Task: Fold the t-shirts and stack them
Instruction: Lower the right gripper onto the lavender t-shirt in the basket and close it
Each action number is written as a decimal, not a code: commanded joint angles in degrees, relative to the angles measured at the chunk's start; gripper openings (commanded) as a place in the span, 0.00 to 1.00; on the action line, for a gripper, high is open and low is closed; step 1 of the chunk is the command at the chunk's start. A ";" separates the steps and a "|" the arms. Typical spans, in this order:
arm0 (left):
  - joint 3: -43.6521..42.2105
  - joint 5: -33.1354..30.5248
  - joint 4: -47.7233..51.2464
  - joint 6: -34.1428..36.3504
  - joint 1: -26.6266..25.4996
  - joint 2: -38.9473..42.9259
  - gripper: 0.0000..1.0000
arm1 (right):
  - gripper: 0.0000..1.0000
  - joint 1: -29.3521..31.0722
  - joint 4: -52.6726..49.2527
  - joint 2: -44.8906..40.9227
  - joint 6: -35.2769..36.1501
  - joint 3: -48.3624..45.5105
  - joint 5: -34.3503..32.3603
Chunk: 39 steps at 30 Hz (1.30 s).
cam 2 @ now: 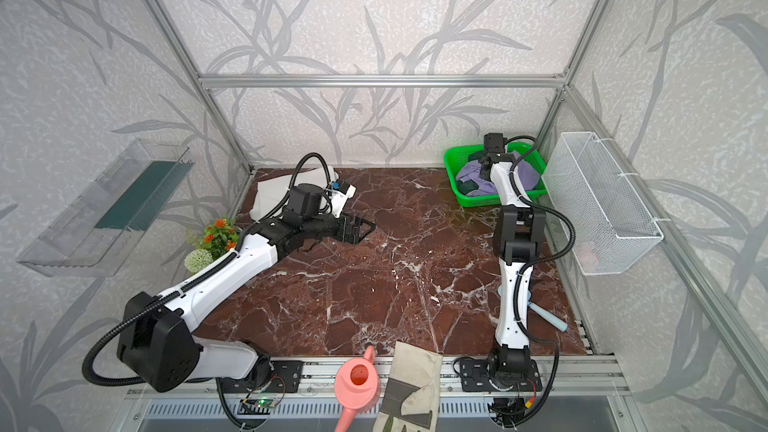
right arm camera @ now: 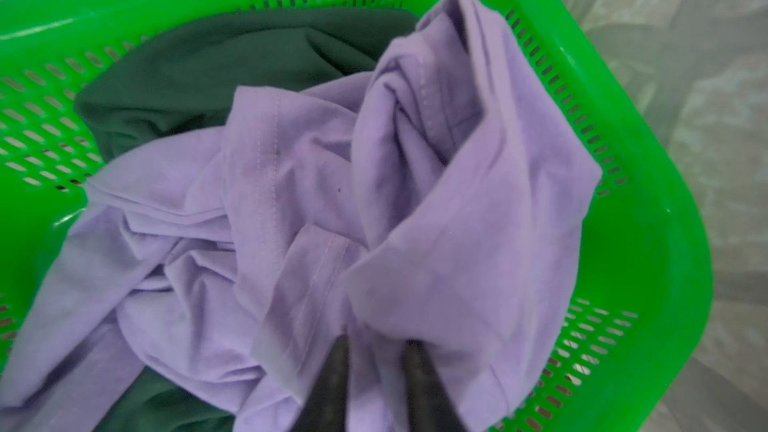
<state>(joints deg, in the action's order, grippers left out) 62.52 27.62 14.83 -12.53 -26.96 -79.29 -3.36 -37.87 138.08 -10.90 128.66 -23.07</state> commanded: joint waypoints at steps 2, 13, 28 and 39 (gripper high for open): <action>2.01 1.04 0.61 1.11 -0.42 0.26 0.99 | 0.00 -0.07 -1.72 -2.27 1.19 2.13 -0.31; 1.66 -0.12 0.55 1.37 -0.65 1.33 0.99 | 0.00 4.99 9.40 -22.06 4.77 -7.47 3.95; 1.46 -1.95 1.41 2.78 -0.67 2.05 0.99 | 0.64 5.91 10.18 -25.87 4.80 -16.74 -0.70; 1.64 1.13 0.45 2.46 -0.77 0.98 0.99 | 0.72 0.55 10.88 -14.22 2.91 -16.48 3.34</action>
<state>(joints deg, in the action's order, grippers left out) 62.52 26.70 15.84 -11.07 -27.38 -78.11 -3.09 -27.88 122.96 -7.68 109.75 -20.86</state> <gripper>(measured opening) 0.994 0.720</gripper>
